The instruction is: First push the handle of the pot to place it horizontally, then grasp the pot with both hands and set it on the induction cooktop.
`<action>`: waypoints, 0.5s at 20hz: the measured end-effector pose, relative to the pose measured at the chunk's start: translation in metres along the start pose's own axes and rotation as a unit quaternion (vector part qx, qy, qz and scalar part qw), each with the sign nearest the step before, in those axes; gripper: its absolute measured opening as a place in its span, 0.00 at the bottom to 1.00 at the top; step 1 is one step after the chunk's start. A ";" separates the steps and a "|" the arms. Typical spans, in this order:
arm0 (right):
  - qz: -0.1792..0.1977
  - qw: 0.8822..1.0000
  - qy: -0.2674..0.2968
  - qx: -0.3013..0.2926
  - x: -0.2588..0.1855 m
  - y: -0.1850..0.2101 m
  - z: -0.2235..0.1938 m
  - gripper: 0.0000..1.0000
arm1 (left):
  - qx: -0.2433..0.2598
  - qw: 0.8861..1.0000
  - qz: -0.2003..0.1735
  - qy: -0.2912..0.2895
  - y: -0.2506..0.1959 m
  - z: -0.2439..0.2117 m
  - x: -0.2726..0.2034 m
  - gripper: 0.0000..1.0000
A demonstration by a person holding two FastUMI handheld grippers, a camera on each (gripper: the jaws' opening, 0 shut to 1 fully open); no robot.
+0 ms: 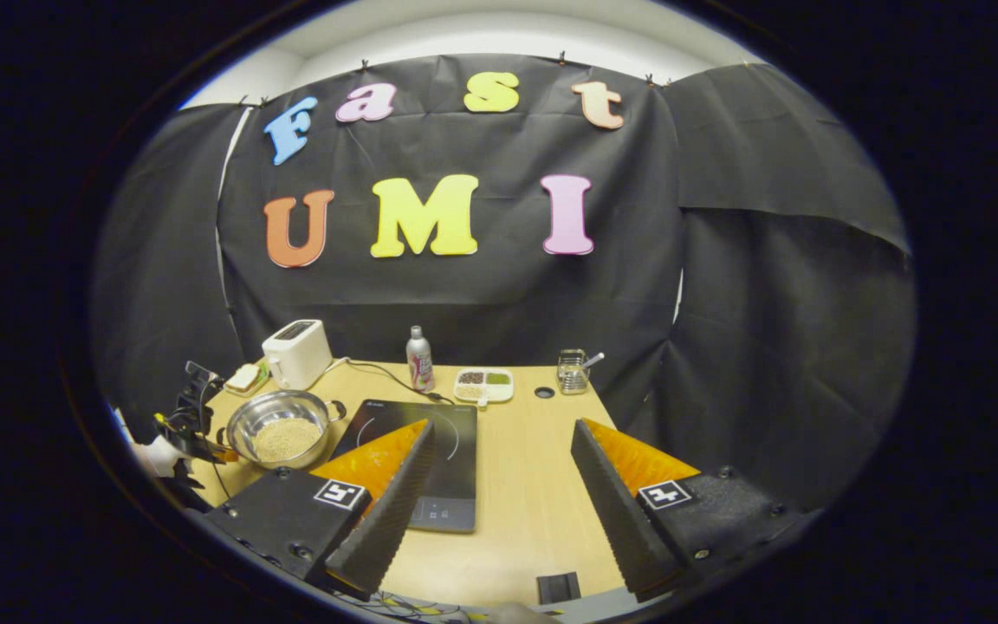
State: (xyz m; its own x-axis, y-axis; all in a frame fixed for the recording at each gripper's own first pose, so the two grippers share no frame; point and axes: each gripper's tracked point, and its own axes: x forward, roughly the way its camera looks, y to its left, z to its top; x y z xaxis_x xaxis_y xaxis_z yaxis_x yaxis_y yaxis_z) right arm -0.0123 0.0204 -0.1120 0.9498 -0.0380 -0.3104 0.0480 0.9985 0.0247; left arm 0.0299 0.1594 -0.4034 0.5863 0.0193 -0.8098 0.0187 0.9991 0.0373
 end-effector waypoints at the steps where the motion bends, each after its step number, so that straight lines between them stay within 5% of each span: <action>1: -0.001 1.000 0.000 0.000 0.001 -0.001 0.001 0.99 | -0.003 1.000 0.002 0.002 0.001 0.001 0.000 0.10; 2: -0.003 1.000 -0.001 -0.001 0.001 -0.002 0.001 0.97 | -0.004 1.000 0.006 0.002 0.003 0.002 0.001 0.10; 3: -0.004 1.000 0.000 -0.003 0.001 -0.003 0.002 0.97 | -0.003 1.000 0.010 0.003 0.006 0.003 0.004 0.00; 4: -0.005 1.000 0.000 -0.004 0.001 -0.004 0.002 0.97 | -0.002 1.000 0.013 0.006 0.008 0.003 0.005 0.10; 5: -0.006 1.000 0.000 -0.005 0.001 -0.005 0.002 0.97 | -0.001 1.000 0.015 0.007 0.009 0.003 0.006 0.00; 6: -0.006 1.000 0.000 -0.007 0.002 -0.006 0.002 0.98 | -0.002 1.000 0.017 0.007 0.010 0.004 0.007 0.10; 7: -0.007 1.000 0.000 -0.007 0.002 -0.007 0.003 0.98 | -0.006 1.000 0.019 0.008 0.012 0.004 0.009 0.10; 8: -0.006 1.000 0.000 -0.007 0.002 -0.007 0.003 0.97 | -0.013 1.000 0.021 0.011 0.013 0.003 0.011 0.00; 10: -0.007 1.000 0.000 -0.009 0.002 -0.008 0.005 1.00 | -0.025 0.999 0.028 0.014 0.017 0.003 0.012 0.00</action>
State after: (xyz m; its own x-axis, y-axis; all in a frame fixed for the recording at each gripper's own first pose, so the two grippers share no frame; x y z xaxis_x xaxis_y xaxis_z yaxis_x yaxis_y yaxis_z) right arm -0.0088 0.0123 -0.1078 0.9491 -0.0517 -0.3108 0.0557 0.9984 0.0040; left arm 0.0400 0.1768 -0.4110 0.5629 0.0747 -0.8231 -0.0541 0.9971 0.0534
